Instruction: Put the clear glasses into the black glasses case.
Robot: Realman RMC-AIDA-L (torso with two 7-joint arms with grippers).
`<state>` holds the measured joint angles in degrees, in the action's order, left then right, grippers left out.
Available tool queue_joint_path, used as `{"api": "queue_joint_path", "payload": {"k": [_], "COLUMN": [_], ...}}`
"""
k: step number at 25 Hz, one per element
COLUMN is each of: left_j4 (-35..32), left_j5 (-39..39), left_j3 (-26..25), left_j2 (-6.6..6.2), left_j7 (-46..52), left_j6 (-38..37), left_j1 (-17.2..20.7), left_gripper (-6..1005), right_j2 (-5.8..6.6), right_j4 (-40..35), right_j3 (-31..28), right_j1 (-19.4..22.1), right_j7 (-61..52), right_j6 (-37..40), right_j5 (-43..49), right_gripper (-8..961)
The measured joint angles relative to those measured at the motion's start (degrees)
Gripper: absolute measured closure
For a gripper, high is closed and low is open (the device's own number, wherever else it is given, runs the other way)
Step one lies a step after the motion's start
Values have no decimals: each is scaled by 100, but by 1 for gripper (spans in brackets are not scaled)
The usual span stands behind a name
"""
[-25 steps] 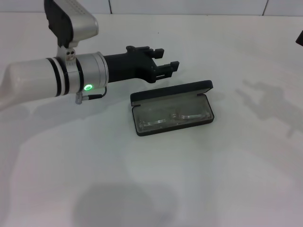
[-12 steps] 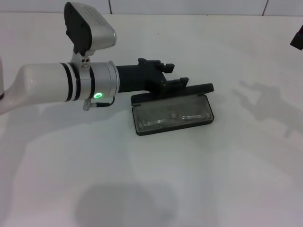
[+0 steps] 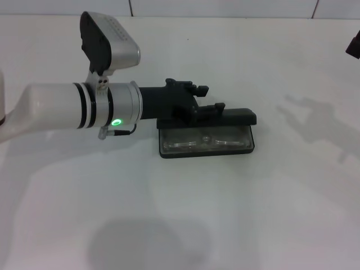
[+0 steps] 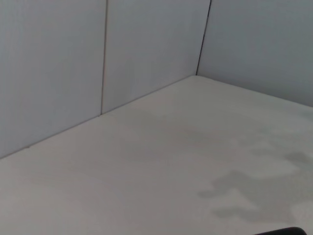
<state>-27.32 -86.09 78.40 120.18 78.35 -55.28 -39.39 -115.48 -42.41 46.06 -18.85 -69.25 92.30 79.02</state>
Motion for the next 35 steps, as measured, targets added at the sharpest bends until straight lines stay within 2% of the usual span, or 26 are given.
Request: {"api": "queue_joint_path", "payload": {"k": [8, 14, 17, 19, 22, 24, 27, 30, 35], "left_j4": [-42, -68, -201, -392, -712, -783, -787, -789, -770], "left_j5": [39, 422, 942, 1257, 1437, 1432, 1411, 1420, 1413], "left_j3": [209, 218, 188, 159, -55, -279, -537, -575, -572], "left_j2": [14, 10, -33, -96, -217, -259, -315, -336, -303], "left_j7": [-114, -402, -710, -782, -931, -1180, -1716, -2019, -2205], "left_j6": [1, -134, -729, -1299, -2483, -3184, -4043, -4354, -4403], "left_j1": [151, 216, 405, 596, 948, 1129, 1450, 1705, 1882], "left_gripper": [397, 398, 385, 358, 319, 292, 282, 272, 271], "right_j2": [10, 8, 28, 107, 291, 367, 373, 299, 205], "right_j4": [0, 3, -67, -78, -14, 82, 135, 127, 91], "right_j3": [-3, 6, 38, 72, 129, 138, 144, 150, 166], "right_j1": [-52, -126, -251, -410, -730, -885, -959, -962, -979], "right_j7": [20, 58, -9, -200, -521, -542, -435, -254, -151], "right_j6": [-26, -23, 144, 389, 940, 1312, 1539, 1551, 1581], "right_j5": [36, 144, 438, 722, 1271, 1470, 1554, 1574, 1591], "right_gripper": [655, 655, 655, 655, 655, 582, 473, 228, 177]}}
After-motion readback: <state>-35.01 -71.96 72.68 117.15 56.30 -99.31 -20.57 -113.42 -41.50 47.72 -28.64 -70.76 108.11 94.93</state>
